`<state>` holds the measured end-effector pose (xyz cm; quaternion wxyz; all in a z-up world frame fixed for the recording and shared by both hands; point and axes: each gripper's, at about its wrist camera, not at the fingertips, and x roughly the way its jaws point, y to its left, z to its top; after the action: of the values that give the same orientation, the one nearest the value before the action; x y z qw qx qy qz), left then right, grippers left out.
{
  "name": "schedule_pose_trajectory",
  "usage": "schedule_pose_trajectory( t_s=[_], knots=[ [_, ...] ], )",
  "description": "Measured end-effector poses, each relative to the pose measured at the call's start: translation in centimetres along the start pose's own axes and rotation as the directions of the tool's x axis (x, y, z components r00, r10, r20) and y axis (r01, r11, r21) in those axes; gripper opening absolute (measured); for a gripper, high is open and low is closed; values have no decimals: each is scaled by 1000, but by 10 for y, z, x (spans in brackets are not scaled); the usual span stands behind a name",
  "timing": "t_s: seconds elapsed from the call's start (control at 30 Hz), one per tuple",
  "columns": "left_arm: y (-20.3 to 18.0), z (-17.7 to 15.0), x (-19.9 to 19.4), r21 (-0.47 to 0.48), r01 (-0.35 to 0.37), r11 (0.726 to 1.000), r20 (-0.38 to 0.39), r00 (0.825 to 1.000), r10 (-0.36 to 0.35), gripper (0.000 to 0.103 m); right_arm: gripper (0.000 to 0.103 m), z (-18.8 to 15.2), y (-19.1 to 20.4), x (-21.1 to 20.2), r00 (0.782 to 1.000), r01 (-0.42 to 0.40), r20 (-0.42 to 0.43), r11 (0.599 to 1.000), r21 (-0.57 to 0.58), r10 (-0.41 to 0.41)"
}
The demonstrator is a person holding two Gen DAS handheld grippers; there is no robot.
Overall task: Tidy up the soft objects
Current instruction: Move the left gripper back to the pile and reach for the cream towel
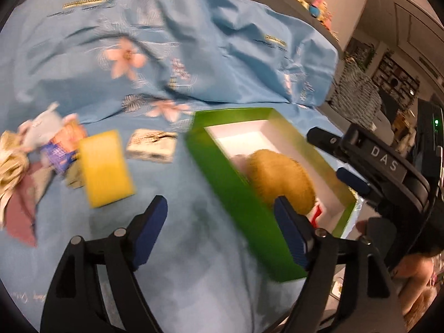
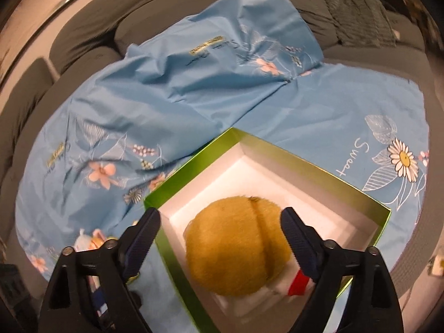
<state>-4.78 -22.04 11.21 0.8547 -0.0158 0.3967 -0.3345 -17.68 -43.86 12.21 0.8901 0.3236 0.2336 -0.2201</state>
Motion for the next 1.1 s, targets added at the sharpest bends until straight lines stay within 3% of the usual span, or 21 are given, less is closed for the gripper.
schedule_pose_trajectory(
  t_s=[0.1,0.27,0.4,0.6,0.7,0.8,0.93,1.1],
  knots=[
    [27,-10,-13,-36,-55,998,2,998,55,89,97,-9,21,-2,1000,7,12,998,-67,-6],
    [73,-31,-37,-52,-172,984,6,985,172,90,97,-29,55,-2,1000,-28,6,983,-179,29],
    [125,-49,-54,-127,-262,957,1,964,265,90,97,-44,76,3,997,-81,-36,971,-224,75],
    [203,-66,-82,-341,-366,866,-56,928,369,89,97,-73,113,14,974,-204,-152,941,-270,168],
    [228,-68,-103,-427,-376,822,-42,917,397,89,97,-94,140,22,945,-280,-252,917,-284,210],
    [248,-68,-115,-480,-387,787,-54,909,414,89,97,-113,176,31,900,-361,-352,892,-274,256],
    [270,-72,-127,-540,-406,737,-75,895,439,89,97,-138,233,50,853,-416,-457,857,-304,252],
    [295,-78,-136,-623,-361,694,-86,914,398,89,97,-169,308,85,817,-453,-529,823,-341,230]
  ],
)
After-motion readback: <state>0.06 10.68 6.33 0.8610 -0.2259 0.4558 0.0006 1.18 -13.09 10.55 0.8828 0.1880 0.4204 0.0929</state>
